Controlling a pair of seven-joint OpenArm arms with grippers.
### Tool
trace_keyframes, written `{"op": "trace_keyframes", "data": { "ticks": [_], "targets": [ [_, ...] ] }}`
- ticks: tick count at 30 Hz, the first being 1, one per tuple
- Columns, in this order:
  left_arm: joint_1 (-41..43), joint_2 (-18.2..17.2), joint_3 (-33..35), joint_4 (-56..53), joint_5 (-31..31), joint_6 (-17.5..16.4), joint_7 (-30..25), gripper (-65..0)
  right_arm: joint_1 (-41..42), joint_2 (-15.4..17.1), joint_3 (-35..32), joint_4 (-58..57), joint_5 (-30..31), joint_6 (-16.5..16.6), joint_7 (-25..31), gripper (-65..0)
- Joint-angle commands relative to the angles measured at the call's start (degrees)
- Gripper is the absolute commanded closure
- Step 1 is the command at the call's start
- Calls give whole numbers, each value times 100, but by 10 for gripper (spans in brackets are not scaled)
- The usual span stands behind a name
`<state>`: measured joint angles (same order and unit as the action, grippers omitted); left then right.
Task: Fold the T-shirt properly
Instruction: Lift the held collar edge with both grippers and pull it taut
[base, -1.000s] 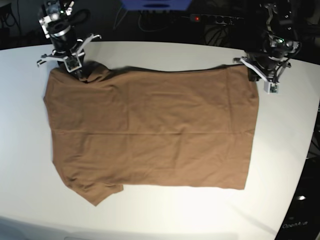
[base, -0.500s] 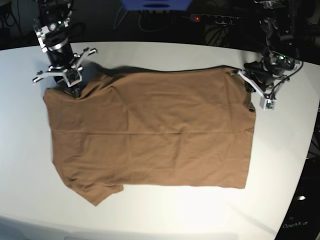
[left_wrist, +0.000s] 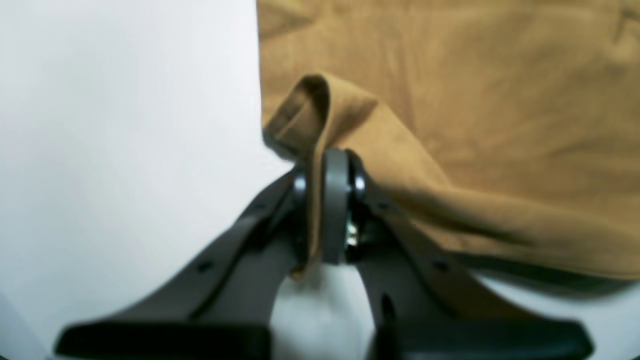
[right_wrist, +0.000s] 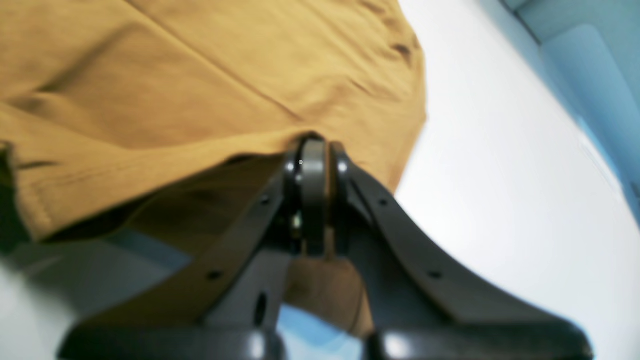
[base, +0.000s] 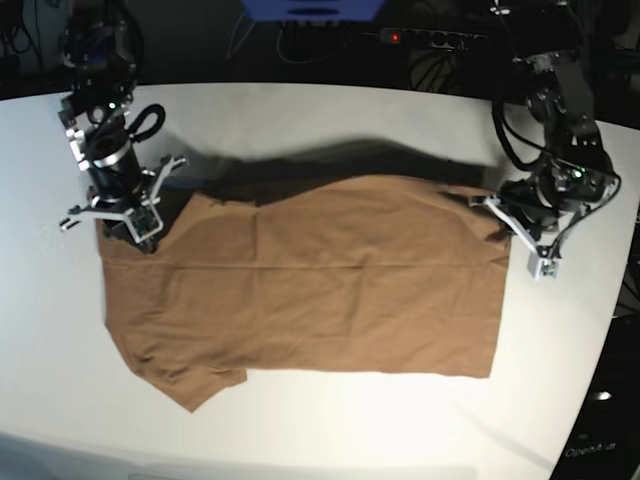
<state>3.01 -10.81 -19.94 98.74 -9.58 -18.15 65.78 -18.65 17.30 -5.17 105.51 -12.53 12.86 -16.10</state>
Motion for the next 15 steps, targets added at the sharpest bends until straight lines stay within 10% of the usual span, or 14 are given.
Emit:
{"op": "trace_keyframes", "data": {
  "ticks": [1,15],
  "targets": [
    [-208,-75,-14,91,-13,17,2,-36,129,50,11,29,10,-86,102,-6],
    [-1272,-66,-14,-15,919,26,750,-36,1140,50,11,-815,10,151,102,-7]
  ]
}}
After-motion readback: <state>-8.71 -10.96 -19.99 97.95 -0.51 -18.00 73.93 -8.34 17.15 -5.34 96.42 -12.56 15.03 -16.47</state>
